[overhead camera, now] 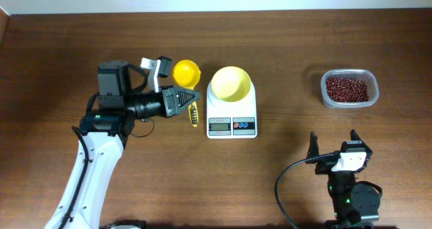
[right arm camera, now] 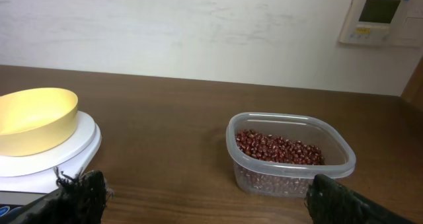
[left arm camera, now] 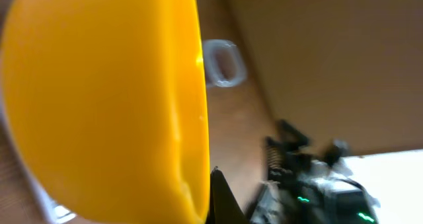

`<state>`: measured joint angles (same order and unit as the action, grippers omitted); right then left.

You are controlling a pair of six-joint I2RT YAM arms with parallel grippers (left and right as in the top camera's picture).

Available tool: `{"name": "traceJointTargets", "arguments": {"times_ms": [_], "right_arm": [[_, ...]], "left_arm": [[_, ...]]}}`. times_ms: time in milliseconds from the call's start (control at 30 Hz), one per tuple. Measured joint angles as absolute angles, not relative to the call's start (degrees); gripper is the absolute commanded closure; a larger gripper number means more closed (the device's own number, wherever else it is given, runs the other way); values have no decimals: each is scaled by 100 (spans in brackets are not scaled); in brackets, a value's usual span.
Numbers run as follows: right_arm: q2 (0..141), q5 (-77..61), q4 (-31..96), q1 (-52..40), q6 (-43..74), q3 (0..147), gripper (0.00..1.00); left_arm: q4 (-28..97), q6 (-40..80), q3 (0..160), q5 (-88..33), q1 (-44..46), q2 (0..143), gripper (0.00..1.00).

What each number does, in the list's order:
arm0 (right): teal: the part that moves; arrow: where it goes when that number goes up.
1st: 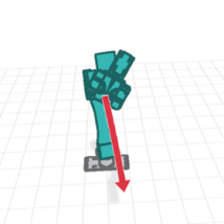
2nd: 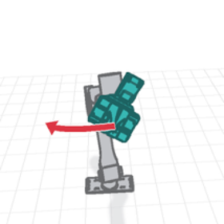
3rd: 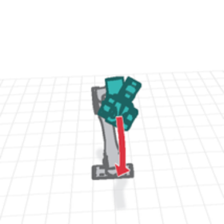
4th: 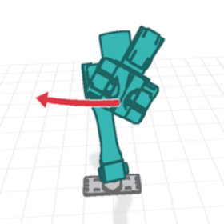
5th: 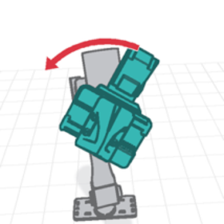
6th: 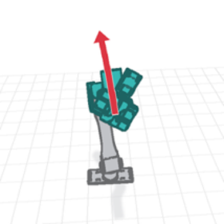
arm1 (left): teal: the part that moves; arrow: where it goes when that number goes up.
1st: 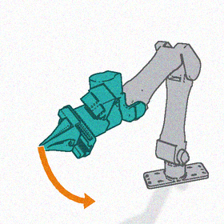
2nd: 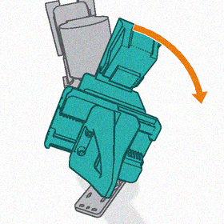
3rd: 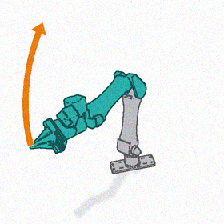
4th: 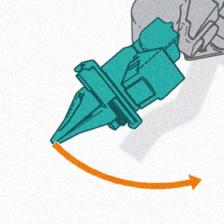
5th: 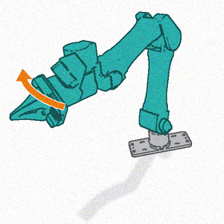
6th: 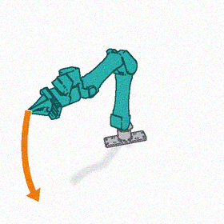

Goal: Scoop item into bowl and weigh 50g on scale
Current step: 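Lift the scoop with the left gripper toward the right gripper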

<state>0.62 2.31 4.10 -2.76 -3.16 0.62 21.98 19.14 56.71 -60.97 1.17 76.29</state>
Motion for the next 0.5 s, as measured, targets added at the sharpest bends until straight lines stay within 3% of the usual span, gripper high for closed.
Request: {"name": "traceJointTargets", "arguments": {"times_ms": [200,500], "right_arm": [[64,231,412,-276,-318,62,1],[64,-102,331,-276,-104,62,1]], "left_arm": [[1341,2904,5671,-7550,117,7627,100],[1286,3072,5671,-7618,408,7627,100]]}}
